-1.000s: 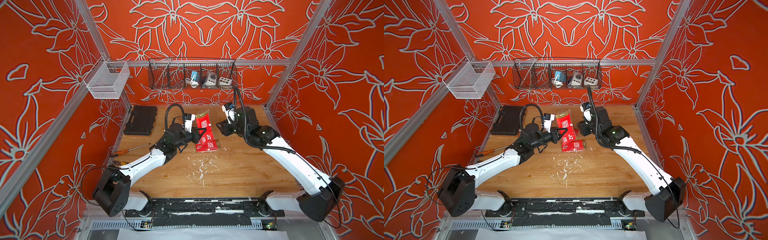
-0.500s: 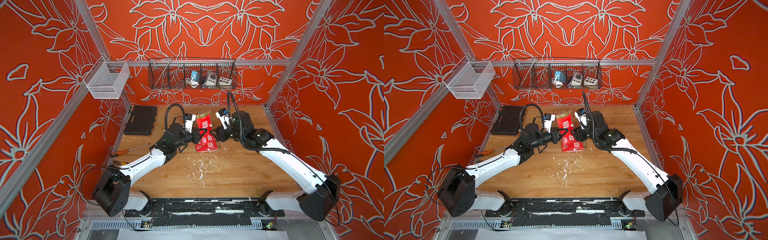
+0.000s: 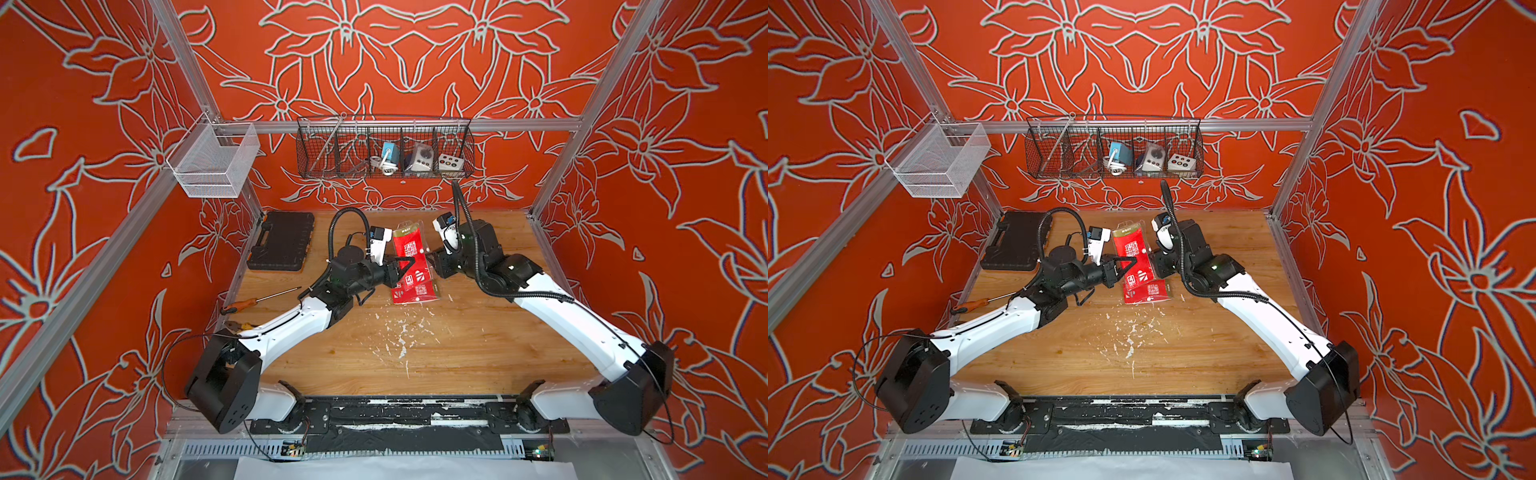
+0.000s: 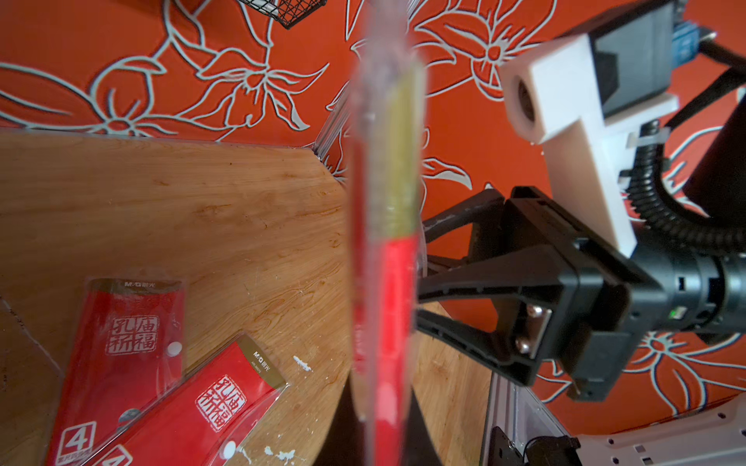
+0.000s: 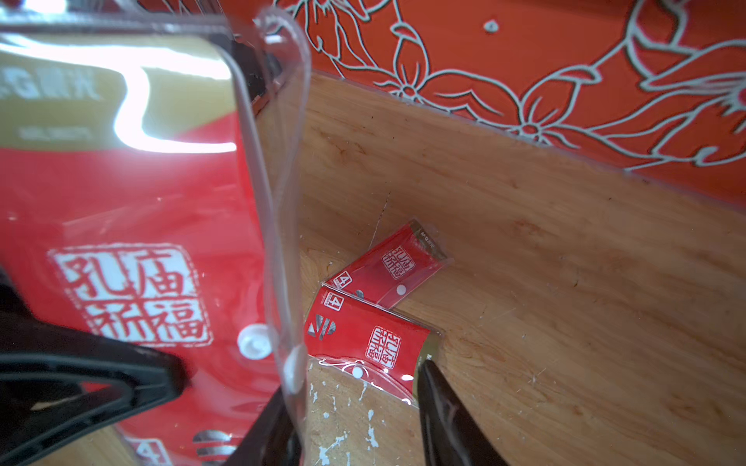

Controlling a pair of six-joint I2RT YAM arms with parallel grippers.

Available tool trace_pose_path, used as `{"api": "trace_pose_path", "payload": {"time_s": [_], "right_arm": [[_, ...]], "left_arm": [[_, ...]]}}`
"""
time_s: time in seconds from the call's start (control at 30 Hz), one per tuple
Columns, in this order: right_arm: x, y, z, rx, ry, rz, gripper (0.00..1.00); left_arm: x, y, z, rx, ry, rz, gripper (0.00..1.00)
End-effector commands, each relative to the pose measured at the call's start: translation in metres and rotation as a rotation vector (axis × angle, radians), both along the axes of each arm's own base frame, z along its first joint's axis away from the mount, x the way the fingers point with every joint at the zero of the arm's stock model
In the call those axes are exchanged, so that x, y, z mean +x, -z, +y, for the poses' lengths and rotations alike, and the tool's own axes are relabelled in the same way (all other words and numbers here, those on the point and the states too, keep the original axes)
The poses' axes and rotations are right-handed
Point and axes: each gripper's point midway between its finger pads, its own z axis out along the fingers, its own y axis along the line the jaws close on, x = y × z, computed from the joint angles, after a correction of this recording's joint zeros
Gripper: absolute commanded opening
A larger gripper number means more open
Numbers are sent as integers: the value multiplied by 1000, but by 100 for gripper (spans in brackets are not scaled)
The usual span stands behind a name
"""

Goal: Open the ruler set and take out the ruler
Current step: Open the ruler set bag.

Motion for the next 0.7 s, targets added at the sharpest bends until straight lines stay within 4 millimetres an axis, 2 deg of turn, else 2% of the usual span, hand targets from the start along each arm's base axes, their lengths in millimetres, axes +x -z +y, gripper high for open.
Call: {"api": "trace_pose_path", "payload": {"time_s": [0.0,0.3,0.67], "right_arm": [[-2,-25,9,37,-52,-55,42],[-1,-26,18,30,-100,-48,30],[-3,-35,10,-19,-129,-168,32]], "left_arm": [[-6,-18,-4,-41,42,-48,0],[-10,-23,-4,-47,59,-66,0],[-13,-20,-7,-54,83,-49,0]]}}
